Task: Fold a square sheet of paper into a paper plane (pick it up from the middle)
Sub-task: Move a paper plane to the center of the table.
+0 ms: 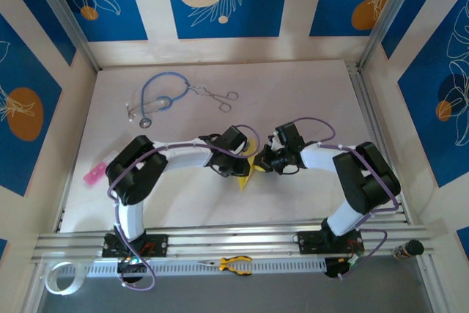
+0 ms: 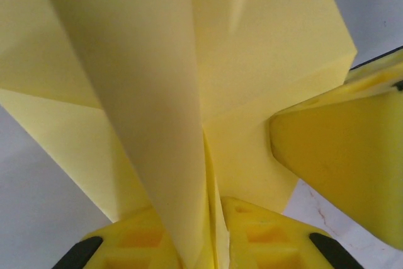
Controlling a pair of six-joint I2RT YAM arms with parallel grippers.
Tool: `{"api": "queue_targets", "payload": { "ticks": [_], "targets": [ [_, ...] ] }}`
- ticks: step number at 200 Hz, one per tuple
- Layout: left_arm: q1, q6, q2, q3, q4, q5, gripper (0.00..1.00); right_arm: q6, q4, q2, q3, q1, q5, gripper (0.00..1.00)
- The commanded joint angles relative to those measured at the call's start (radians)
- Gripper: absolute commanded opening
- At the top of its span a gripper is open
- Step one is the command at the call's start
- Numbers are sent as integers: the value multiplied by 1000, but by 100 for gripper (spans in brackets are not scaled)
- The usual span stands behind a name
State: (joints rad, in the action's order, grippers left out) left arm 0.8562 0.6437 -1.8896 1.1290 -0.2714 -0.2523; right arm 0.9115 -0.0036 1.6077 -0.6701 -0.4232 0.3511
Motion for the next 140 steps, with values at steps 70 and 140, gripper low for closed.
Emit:
{"api": "queue_targets", "payload": {
  "ticks": [70,140],
  "targets": [
    [15,-13,48,41,-133,182,10,-11,-37,-53,5,12,9,13],
    [-12,-9,38,118,-308,344,10,-45,-109,-172,46,73,-26,32]
  ]
}}
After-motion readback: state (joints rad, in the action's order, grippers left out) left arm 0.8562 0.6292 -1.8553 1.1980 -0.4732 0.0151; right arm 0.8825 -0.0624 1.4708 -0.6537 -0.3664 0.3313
